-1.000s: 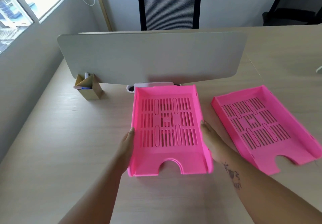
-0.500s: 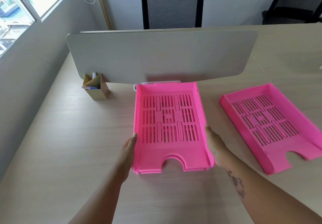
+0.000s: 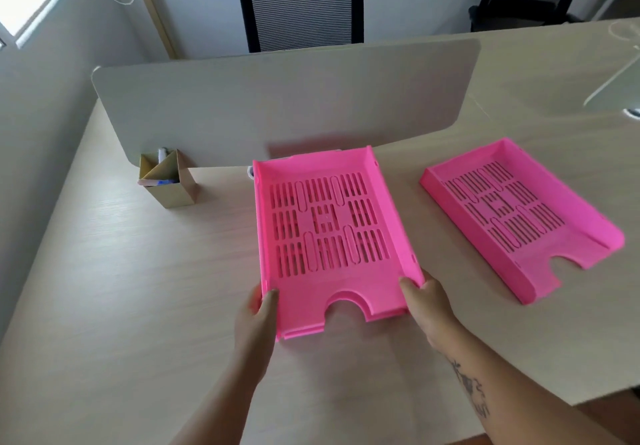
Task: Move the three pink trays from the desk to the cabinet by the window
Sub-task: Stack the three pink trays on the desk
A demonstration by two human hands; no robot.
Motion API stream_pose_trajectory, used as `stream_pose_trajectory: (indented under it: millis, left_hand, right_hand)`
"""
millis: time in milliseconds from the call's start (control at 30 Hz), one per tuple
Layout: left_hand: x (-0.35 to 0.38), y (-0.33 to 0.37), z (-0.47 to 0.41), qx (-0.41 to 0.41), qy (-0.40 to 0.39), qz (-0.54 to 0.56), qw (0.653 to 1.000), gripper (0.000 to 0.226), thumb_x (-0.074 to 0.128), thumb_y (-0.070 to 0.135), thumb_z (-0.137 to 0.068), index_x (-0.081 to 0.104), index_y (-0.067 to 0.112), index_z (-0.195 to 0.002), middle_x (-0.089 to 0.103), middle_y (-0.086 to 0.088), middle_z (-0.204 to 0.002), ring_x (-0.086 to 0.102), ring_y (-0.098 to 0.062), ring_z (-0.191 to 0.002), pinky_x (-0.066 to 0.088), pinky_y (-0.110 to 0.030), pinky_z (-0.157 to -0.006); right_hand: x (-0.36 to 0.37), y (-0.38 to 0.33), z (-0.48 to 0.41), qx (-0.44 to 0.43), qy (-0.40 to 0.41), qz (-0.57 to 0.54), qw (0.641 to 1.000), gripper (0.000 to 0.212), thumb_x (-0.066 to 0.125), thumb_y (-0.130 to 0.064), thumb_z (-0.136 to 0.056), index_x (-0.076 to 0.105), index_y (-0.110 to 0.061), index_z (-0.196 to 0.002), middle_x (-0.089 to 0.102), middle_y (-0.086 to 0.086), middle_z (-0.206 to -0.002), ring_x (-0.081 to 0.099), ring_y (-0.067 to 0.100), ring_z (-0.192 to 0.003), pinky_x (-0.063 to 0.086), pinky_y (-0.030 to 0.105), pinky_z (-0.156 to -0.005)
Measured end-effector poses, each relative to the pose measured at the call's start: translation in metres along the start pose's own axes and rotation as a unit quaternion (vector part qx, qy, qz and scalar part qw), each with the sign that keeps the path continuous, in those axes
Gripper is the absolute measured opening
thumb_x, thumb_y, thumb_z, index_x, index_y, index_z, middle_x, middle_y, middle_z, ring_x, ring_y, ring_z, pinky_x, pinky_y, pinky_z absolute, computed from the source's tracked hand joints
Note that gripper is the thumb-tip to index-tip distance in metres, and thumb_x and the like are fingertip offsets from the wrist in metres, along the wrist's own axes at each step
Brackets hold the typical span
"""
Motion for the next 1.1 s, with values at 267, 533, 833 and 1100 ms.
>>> stream_pose_trajectory:
  millis: [267,533,833,1100]
  left_hand:
    - [-0.004,0.006,-0.013,-0.015,-0.020,-0.018,1.000,0.029,0.052,0.040,-0.092,0.070,0.020,-0.103,0.078,-0.009,-0.089,0.074,-0.024,-0.084,0.058,-0.026,-0.061]
    - [-0.006,0.041,-0.014,0.013,0.089,-0.113,0.989,0.040,0.054,0.039,-0.096,0.066,0.009,-0.120,0.072,-0.021,-0.110,0.068,-0.034,-0.088,0.055,-0.038,-0.071]
    - [0.139,0.140,0.004,0.212,0.221,-0.305,0.902,0.059,0.057,0.039,-0.091,0.051,0.001,-0.136,0.056,-0.020,-0.138,0.047,-0.036,-0.129,0.039,-0.051,-0.108]
    - [0.326,0.104,0.002,0.129,0.037,-0.261,0.956,0.064,0.067,0.028,-0.090,0.042,0.008,-0.146,0.049,-0.015,-0.148,0.049,-0.032,-0.134,0.042,-0.045,-0.110]
  right_hand:
    - [0.007,-0.011,-0.005,-0.009,-0.004,-0.001,1.000,0.043,0.043,-0.015,-0.101,0.045,-0.008,-0.143,0.061,0.005,-0.084,0.058,0.017,-0.070,0.047,0.027,-0.054]
    - [-0.026,-0.033,-0.013,-0.110,-0.113,0.027,0.987,0.092,0.067,-0.067,-0.074,0.038,-0.022,-0.149,0.057,-0.001,-0.136,0.061,0.019,-0.116,0.056,0.043,-0.094]
    - [-0.197,-0.031,-0.086,-0.194,-0.018,0.155,0.968,0.050,0.062,-0.038,-0.093,0.055,-0.009,-0.134,0.064,0.010,-0.127,0.064,0.029,-0.113,0.053,0.036,-0.088]
    - [-0.301,-0.011,-0.155,-0.208,0.076,0.224,0.949,0.037,0.056,-0.024,-0.091,0.060,-0.009,-0.125,0.066,0.010,-0.120,0.067,0.023,-0.090,0.055,0.033,-0.073]
Point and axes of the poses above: each hand's wrist, its own z-axis away from the middle knuckle, its own x-axis out of the palm, y = z × x, the point moved 7 cm from there along -z, towards the middle knuckle
